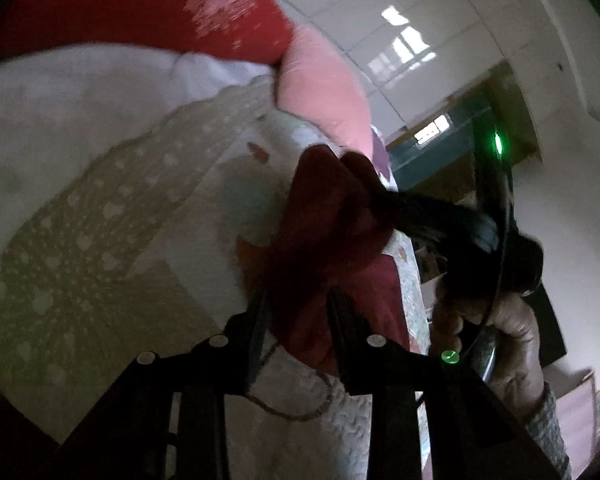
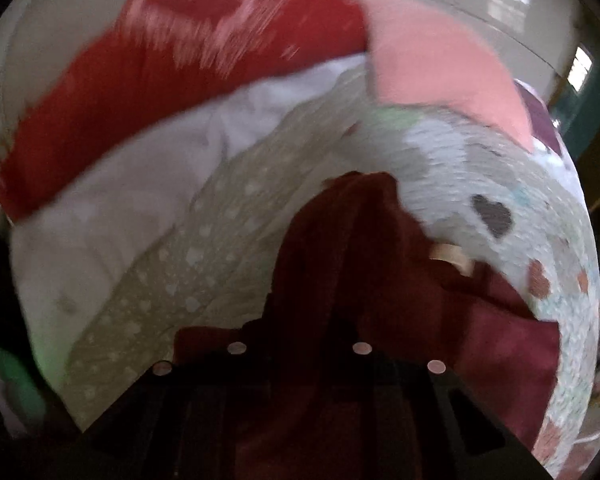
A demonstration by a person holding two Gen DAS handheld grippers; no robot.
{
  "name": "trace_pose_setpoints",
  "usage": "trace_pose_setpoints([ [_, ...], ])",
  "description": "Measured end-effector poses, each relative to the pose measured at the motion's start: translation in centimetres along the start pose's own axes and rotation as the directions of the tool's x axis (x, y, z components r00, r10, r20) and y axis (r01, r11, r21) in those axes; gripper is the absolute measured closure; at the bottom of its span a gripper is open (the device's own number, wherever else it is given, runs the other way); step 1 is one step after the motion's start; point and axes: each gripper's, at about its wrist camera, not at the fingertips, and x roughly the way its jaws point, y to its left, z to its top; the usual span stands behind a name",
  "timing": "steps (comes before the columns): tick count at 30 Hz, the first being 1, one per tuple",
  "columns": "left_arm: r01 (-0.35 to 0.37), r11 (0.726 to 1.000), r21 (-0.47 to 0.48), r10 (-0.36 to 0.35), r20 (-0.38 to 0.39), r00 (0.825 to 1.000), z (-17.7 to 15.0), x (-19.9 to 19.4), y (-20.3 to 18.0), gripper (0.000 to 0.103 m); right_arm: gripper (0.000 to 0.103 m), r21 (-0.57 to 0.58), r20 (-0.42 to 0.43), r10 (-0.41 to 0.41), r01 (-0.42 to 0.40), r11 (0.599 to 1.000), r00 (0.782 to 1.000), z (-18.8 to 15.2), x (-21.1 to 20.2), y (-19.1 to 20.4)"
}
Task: Fold small clothes
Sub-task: 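Lift the maroon garment end with both grippers and fold it over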
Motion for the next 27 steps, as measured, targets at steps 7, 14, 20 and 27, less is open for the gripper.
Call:
trace_pose_setpoints([
  [7,-0.05,0.997,0.062,0.056,-0.104,0.993,-0.9,4.1,-3.0,0.075,0.084,0.191,0.121,0.059,-0.082,0.978,0.991,-4.8,-5.8,-11.8],
  [14,-0.077,0.974,0.213,0.12,-0.196,0.973,-3.5,8.6,-7.8,0.075,0.086,0.341,0.178,0.079,-0.137,0.93,0.981,-11.3,-6.1,-20.4],
  [20,-0.063,0.954,0.293,0.131,-0.217,0.967,-3.1,11.1,-11.1,0.075,0.09,0.458,0.232,0.095,-0.194,0.868,0.968,-15.7,-5.3,-25.3],
  [27,-0.06,0.907,0.417,0.164,-0.219,0.962,-3.2,16.4,-14.2,0.07,0.092,0.531,0.301,0.115,-0.266,0.805,0.947,-19.7,-5.3,-27.8],
])
